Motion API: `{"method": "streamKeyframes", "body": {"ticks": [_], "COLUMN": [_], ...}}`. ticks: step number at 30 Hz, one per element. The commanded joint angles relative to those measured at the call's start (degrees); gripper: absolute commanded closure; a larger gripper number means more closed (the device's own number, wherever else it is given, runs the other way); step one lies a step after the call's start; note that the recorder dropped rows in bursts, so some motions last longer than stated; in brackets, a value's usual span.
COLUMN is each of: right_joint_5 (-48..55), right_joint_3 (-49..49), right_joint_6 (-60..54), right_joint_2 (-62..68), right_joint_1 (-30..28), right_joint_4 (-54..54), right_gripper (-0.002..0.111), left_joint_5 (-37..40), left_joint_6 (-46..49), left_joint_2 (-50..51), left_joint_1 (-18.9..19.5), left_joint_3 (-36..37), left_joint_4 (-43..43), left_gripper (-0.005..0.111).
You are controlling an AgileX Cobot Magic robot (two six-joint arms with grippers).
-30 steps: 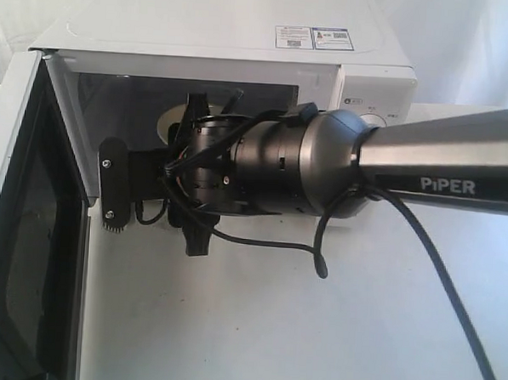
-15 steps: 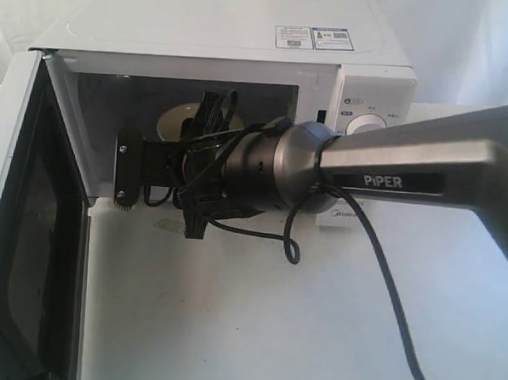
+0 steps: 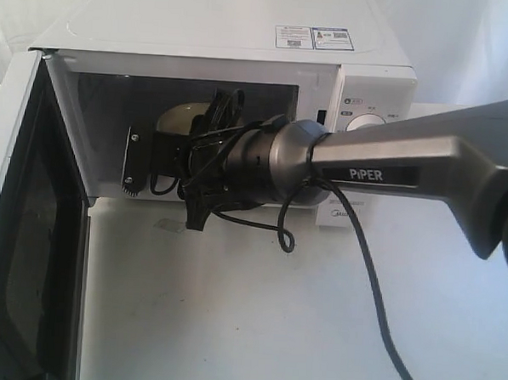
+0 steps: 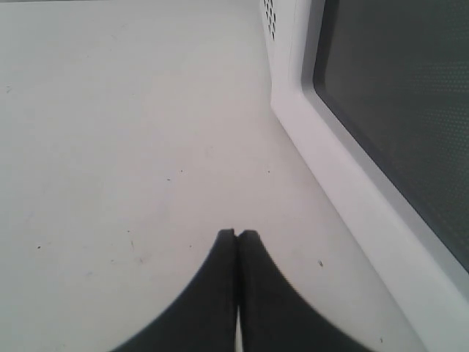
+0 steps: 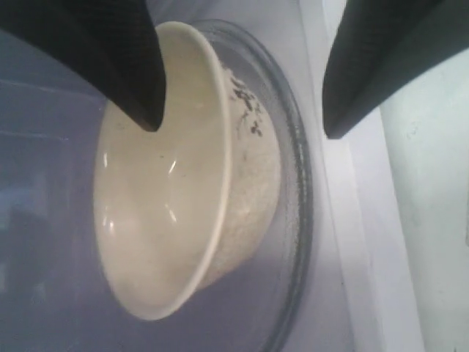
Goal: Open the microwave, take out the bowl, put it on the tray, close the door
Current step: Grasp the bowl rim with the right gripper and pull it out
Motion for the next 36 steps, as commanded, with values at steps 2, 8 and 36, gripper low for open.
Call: {"method": "streamKeyframes", "body": {"ticks": [2, 8, 36], "right_joint_5": [-1.39, -1.51, -2.2], "right_joint_3": [-0.24, -0.24, -0.13], "right_joint_6": [0.89, 0.89, 0.89], "right_joint_2": [0.54, 0.54, -2.08], "right_joint_1": [-0.85, -1.47, 2.09], "right_joint_4": [-0.72, -0.72, 7.18], "right_gripper": [0.05, 0.053, 0.108], "left_joint_5": [0.18, 0.18, 0.18], "left_joint_6": [-0.15, -0.15, -0.15], "left_joint_2": [-0.21, -0.21, -0.21], "left_joint_1": [-0.44, -0.44, -0.44], "left_joint_3": [0.22, 0.22, 0.22], "left_joint_4": [-0.17, -0.17, -0.17], "left_gripper": [0.107, 0.107, 0.107]}}
